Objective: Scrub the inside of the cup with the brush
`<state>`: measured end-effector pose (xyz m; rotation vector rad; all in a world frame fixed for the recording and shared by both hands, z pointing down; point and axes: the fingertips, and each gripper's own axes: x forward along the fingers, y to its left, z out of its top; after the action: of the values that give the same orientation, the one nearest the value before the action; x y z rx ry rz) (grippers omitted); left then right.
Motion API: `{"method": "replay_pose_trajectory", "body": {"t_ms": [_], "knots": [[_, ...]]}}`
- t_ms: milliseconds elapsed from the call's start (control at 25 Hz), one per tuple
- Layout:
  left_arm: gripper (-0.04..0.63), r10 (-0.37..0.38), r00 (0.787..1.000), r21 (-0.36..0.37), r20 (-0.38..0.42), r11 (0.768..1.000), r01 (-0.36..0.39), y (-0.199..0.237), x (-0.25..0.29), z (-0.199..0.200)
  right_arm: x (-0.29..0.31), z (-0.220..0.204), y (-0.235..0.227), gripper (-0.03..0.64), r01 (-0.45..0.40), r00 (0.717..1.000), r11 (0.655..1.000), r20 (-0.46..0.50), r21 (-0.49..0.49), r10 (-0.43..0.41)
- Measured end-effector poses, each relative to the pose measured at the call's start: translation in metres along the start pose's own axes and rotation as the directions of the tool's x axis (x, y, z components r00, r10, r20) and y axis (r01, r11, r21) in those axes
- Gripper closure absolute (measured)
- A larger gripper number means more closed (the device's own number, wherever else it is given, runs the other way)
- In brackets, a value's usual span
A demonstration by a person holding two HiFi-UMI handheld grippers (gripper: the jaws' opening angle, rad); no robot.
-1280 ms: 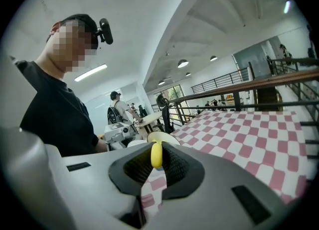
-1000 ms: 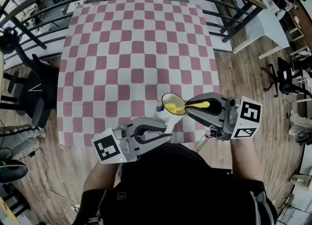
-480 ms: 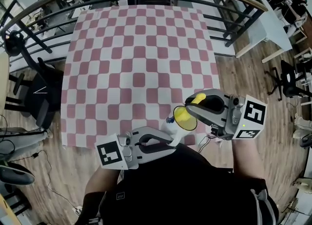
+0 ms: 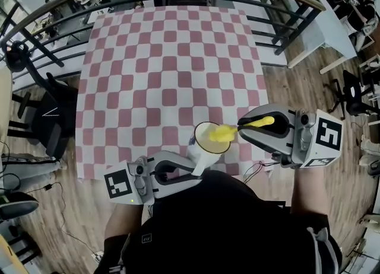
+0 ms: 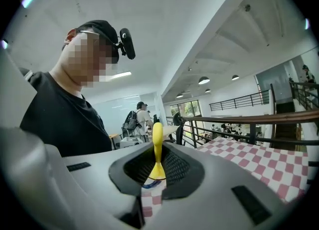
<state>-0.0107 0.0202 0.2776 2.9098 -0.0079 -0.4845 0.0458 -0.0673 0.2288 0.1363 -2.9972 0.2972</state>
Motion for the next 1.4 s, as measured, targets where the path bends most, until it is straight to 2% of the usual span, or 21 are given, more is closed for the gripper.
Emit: {"method": "replay_pose_trajectory", "body": {"t_ms": [200, 360, 560, 720, 1160, 1400], "knots": [[0.555, -0.033, 0.999, 0.01, 0.014, 0.999, 0.033, -0.005, 0.0, 0.007, 0.003, 0.006, 0.008, 0.574, -0.11, 0.994, 0.991, 0.021, 0.07, 0.109], [0.555, -0.068, 0.997, 0.019, 0.04, 0.998, 0.067, -0.012, 0.004, 0.015, 0.023, 0.006, 0.026, 0.572, -0.175, 0.984, 0.982, 0.0, 0.073, 0.176], [0.555, -0.097, 0.99, 0.015, 0.1, 0.995, 0.096, -0.02, 0.005, 0.029, 0.025, 0.01, 0.019, 0.571, -0.125, 0.992, 0.989, 0.03, 0.075, 0.123], [0.555, -0.113, 0.986, 0.03, 0.121, 0.994, 0.11, -0.024, 0.002, 0.035, 0.015, 0.014, 0.018, 0.569, -0.133, 0.987, 0.984, 0.104, 0.115, 0.121], [0.555, -0.1, 0.989, 0.042, 0.108, 0.994, 0.096, -0.019, -0.001, 0.032, -0.002, 0.008, -0.001, 0.566, -0.055, 0.985, 0.984, 0.173, 0.168, 0.025], [0.555, -0.082, 0.993, 0.052, 0.087, 0.996, 0.077, -0.004, -0.002, 0.032, 0.013, 0.012, -0.018, 0.566, -0.058, 0.985, 0.982, 0.169, 0.182, 0.027]]}}
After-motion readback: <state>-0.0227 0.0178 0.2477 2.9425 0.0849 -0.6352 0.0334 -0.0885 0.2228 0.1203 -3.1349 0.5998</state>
